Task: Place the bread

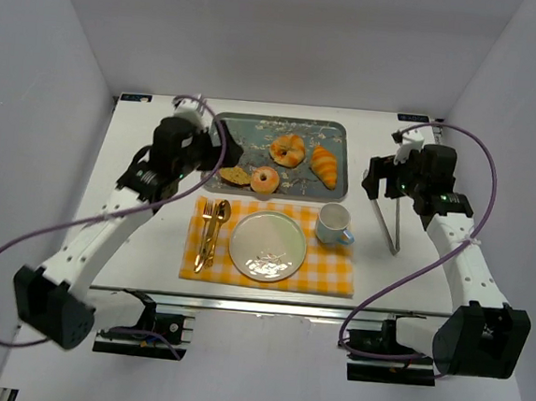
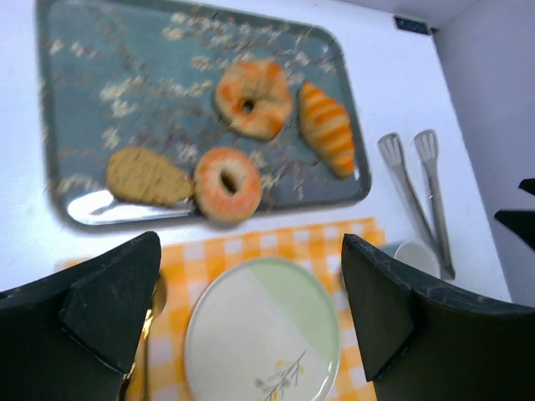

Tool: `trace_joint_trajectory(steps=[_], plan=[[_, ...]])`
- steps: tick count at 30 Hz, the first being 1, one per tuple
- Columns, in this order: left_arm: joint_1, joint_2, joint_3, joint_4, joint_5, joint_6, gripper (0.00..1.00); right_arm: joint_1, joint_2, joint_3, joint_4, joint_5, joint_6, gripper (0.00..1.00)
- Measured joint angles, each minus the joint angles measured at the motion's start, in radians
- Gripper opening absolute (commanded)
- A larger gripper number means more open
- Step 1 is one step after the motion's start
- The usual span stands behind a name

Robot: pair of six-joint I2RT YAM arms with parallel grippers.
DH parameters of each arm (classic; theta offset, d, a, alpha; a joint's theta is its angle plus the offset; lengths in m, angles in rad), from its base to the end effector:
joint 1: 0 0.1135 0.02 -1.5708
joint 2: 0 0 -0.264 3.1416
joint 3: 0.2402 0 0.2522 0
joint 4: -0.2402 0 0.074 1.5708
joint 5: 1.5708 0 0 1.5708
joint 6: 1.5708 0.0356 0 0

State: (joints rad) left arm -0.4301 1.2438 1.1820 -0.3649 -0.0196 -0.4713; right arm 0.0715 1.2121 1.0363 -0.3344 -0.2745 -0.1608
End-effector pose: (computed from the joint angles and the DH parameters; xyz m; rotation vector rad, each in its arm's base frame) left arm 0.2577 -0.1174 0.3629 -0.0549 2.0407 -0.5545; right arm 0.2721 0.0292 0.3241 -0.4047 2.0282 0.2305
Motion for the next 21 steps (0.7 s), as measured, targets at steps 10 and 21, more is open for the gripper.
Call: trace_joint_trajectory(steps=[10,21], plan=[[0.014,-0.420,-0.366,-0.147,-0.076,-0.066,0.98,-0.242,-0.023,-0.134,-0.038,-0.019,-0.207,0.76],[0.014,-0.642,-0.477,-0.219,-0.135,-0.122,0.98,-0.322,0.145,-0.167,-0.103,0.026,-0.271,0.89]])
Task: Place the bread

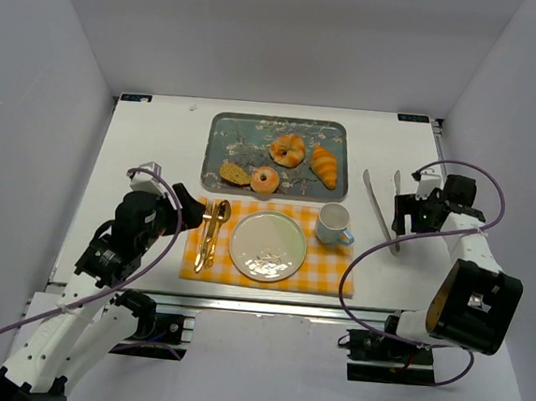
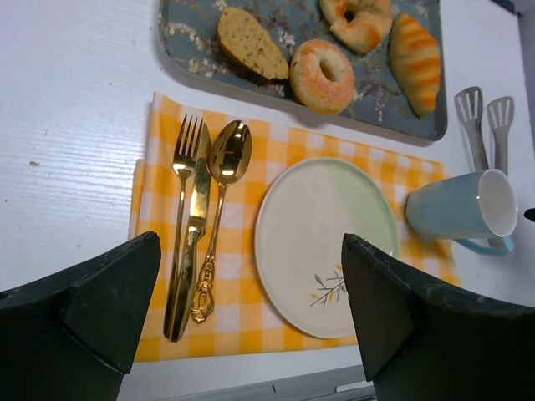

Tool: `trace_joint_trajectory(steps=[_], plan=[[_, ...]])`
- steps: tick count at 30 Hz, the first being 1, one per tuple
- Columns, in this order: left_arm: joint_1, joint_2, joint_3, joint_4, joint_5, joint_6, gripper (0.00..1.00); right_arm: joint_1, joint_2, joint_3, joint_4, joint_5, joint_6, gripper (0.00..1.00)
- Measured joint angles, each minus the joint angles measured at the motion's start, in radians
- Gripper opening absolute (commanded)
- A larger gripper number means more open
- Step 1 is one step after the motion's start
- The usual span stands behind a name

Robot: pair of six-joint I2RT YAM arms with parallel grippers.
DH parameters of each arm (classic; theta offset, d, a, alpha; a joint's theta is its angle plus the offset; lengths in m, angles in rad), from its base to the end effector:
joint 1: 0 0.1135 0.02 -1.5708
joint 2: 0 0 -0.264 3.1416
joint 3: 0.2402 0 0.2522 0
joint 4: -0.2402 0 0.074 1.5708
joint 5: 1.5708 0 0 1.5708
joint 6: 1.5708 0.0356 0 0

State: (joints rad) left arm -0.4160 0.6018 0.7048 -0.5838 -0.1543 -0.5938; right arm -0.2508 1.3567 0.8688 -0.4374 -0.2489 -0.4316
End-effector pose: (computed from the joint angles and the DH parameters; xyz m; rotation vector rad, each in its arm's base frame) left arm 0.1272 -0.0502 0.2973 -0.2812 2.0593 -0.4684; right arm 0.2673 -0.0594 0.2230 -0.3238 2.4348 0.0147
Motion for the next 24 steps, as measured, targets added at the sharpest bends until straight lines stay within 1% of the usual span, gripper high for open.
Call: trace_joint_trajectory(steps=[9,17,20,23,24], plan=[[0.000,0.065,-0.010,-0.005,0.001,-0.001,0.98,0.018,0.137,-0.005,0.016,-0.037,-0.017,0.88],[0.000,0.069,-0.026,0.014,0.002,-0.002,0.98,0.121,0.264,0.018,0.127,0.005,0.029,0.81],[0.000,0.069,-0.027,0.013,0.001,-0.002,0.98,0.146,0.307,0.052,0.163,0.042,0.051,0.76],[0.000,0.069,-0.027,0.011,0.001,-0.003,0.98,0.158,0.333,0.071,0.198,0.069,0.070,0.66],[0.000,0.069,-0.027,0.011,0.001,-0.005,0.98,0.159,0.336,0.072,0.207,0.074,0.077,0.59]])
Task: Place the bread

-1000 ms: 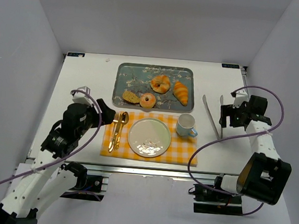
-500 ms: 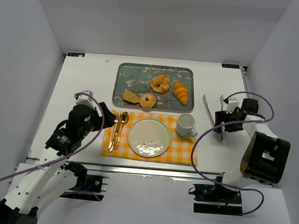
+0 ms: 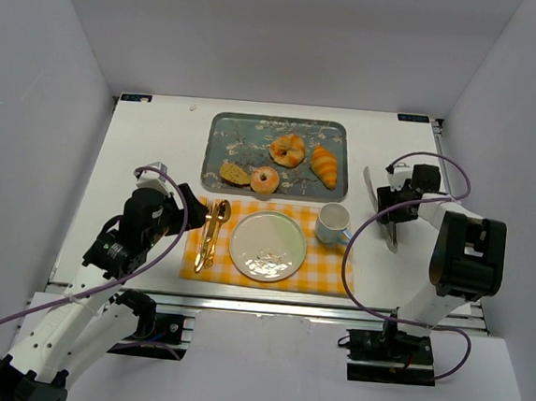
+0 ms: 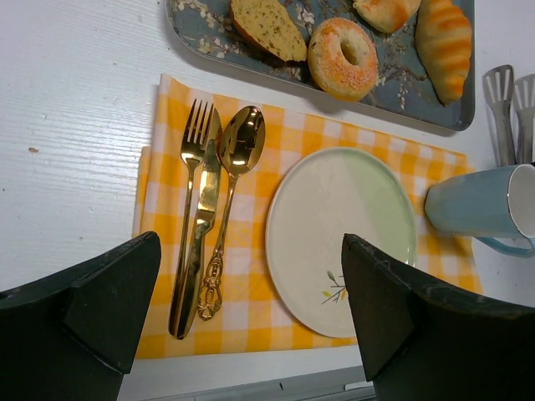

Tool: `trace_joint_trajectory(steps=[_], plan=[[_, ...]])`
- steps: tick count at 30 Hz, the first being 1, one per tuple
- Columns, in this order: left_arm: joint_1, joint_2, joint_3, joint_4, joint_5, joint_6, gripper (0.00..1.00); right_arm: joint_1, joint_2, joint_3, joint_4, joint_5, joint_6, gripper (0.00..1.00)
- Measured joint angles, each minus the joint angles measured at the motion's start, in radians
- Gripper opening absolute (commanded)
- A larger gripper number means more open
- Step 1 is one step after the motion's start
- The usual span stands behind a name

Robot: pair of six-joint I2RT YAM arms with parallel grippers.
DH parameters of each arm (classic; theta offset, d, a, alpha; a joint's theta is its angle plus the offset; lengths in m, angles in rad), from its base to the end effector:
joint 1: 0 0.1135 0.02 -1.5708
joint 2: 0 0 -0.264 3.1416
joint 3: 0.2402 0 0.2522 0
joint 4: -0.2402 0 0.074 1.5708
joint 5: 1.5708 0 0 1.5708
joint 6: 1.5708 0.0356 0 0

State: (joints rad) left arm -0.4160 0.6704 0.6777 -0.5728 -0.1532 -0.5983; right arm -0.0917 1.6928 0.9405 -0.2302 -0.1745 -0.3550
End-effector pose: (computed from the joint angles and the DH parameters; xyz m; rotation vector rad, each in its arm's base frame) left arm 0.1393 -0.0556 0.2808 -0.2871 2.1407 -0.4314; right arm 0.3317 -0.0243 0.1612 -0.3987 2.4999 0.0460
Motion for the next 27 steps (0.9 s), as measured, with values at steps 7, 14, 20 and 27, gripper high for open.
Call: trace_joint_trajectory(steps=[7,14,20,27], plan=[[0.000,-0.001,0.000,-0.001,0.000,-0.009,0.98,0.000,0.014,0.009,0.022,0.001,0.009,0.10],[0.000,0.001,0.000,-0.003,-0.001,-0.012,0.98,0.019,-0.090,0.050,-0.055,-0.057,-0.005,0.06],[0.000,0.018,0.006,-0.004,-0.005,-0.010,0.98,0.220,-0.171,0.296,-0.087,-0.100,-0.040,0.17],[0.000,0.019,0.048,-0.027,-0.028,-0.001,0.98,0.504,-0.094,0.489,-0.131,-0.134,-0.078,0.30]])
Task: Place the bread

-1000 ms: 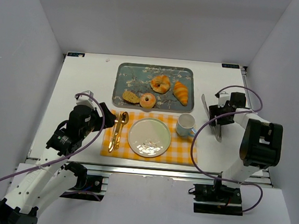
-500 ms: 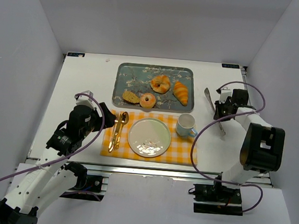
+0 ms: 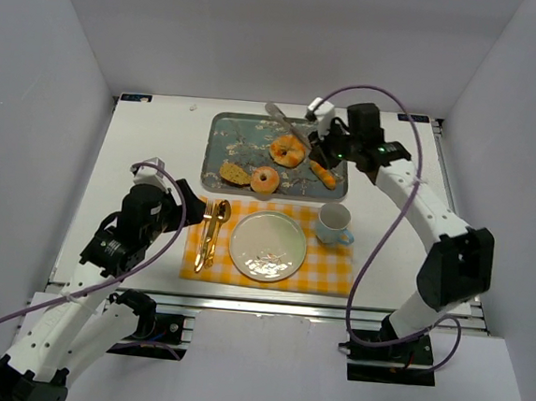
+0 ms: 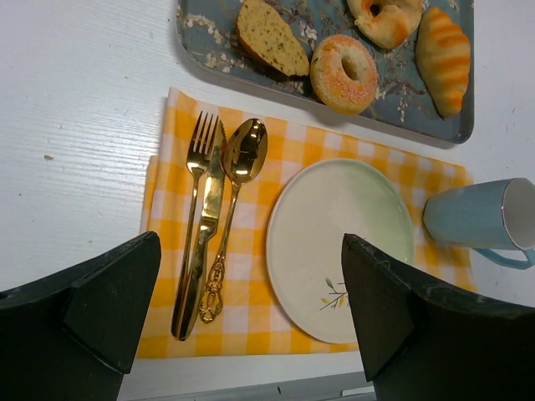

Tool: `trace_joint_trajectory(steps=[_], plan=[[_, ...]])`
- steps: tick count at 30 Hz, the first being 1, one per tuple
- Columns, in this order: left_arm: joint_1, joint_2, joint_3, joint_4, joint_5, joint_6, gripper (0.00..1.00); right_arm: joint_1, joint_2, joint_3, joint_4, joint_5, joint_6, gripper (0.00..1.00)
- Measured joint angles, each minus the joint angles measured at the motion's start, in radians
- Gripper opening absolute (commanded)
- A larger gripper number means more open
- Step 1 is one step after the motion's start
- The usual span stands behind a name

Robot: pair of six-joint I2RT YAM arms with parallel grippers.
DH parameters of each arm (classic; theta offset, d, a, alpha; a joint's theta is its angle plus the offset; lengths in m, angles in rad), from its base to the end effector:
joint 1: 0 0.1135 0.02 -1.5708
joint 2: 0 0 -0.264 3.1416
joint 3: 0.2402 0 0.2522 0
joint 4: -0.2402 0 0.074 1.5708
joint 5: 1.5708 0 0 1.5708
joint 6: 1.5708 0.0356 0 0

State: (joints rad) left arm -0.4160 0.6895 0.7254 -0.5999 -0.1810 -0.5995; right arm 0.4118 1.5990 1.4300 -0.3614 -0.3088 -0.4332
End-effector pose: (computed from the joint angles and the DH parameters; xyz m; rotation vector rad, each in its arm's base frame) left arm 0.1408 -0.0552 0.2919 -0.3038 2.1301 -0.4050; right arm 0.3367 0.1588 0.3407 -1.0222 1.8213 0.3110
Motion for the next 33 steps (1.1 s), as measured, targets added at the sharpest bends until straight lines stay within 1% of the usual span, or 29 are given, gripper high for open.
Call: trace_joint_trajectory(steps=[2,3,6,9,12,21,27,33], plan=[[0.000,-0.011,0.008,-0.013,-0.007,0.000,0.98,0.034,0.050,0.046,-0.027,-0.002,-0.011,0.33],[0.000,-0.018,0.010,-0.019,-0.011,0.000,0.98,0.063,0.110,0.098,-0.054,-0.001,-0.020,0.34],[0.000,-0.050,0.010,-0.049,-0.025,-0.005,0.98,0.114,0.219,0.197,-0.103,0.008,-0.033,0.35],[0.000,-0.081,0.010,-0.078,-0.038,-0.016,0.98,0.157,0.283,0.261,-0.139,0.018,-0.043,0.38],[0.000,-0.115,0.010,-0.111,-0.051,-0.030,0.98,0.196,0.312,0.295,-0.163,0.023,-0.047,0.41],[0.000,-0.164,0.010,-0.171,-0.078,-0.054,0.98,0.273,0.315,0.302,-0.170,0.054,-0.049,0.43],[0.000,-0.164,0.010,-0.180,-0.082,-0.055,0.98,0.329,0.319,0.291,-0.158,0.160,-0.036,0.45],[0.000,-0.165,0.010,-0.180,-0.085,-0.056,0.98,0.383,0.325,0.245,-0.138,0.225,-0.017,0.47]])
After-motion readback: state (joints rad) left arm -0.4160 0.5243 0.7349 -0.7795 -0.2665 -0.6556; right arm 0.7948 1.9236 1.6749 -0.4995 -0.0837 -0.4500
